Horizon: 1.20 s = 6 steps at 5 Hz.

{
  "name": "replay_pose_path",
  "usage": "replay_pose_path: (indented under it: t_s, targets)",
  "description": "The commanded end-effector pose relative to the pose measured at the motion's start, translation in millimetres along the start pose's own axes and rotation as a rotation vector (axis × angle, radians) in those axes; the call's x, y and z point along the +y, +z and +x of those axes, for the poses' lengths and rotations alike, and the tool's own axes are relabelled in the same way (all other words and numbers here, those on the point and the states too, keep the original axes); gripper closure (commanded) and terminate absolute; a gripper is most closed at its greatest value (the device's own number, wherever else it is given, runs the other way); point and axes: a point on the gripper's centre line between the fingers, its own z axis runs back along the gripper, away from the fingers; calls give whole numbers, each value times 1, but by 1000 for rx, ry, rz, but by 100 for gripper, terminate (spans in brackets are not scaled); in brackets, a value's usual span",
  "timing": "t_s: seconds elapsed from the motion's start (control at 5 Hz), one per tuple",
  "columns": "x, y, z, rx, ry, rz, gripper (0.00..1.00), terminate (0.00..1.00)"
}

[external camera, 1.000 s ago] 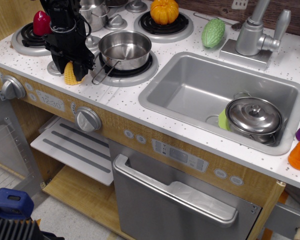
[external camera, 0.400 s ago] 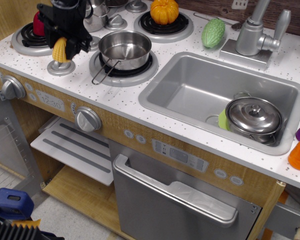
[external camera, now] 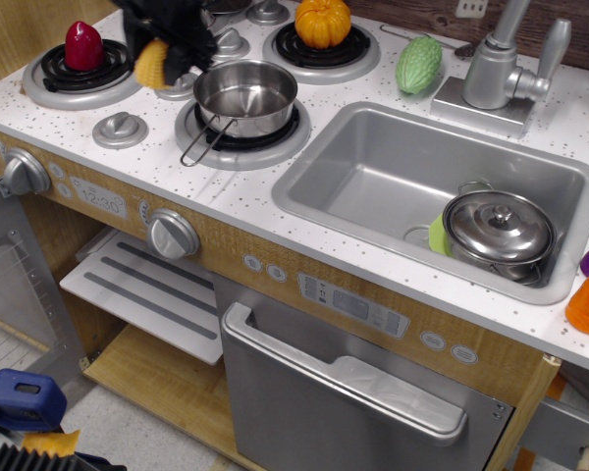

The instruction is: Put corn in pan which is on stove

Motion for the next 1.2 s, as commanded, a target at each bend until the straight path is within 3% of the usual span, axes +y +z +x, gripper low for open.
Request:
replay_pose_path:
  t_s: [0.0, 0.4, 0.6, 1.0]
  targets:
    - [-2, 34, 36, -179, 48, 22, 100, 0]
    - [-27, 24, 49, -148, 63, -64, 100, 0]
    - [-34, 14, 43, -163, 74, -90, 0, 0]
    - [-37, 1, 45, -167, 71, -140, 0, 0]
